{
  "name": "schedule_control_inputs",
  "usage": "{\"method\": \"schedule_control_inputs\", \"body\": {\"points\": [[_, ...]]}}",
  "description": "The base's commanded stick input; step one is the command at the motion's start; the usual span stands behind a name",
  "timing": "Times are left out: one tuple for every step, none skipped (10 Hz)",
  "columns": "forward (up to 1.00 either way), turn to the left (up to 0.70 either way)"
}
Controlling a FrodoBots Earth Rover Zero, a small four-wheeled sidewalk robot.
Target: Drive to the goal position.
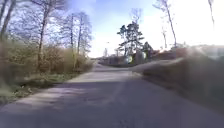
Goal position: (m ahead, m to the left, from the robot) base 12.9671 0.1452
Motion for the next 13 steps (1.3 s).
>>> {"method": "schedule_control_inputs", "body": {"points": [[1.00, 0.00], [1.00, 0.00], [1.00, 0.00], [1.00, 0.00], [1.00, 0.00], [1.00, 0.00], [1.00, 0.00], [1.00, 0.00], [1.00, 0.00], [1.00, 0.00], [1.00, 0.00], [1.00, 0.00], [1.00, 0.00]]}}
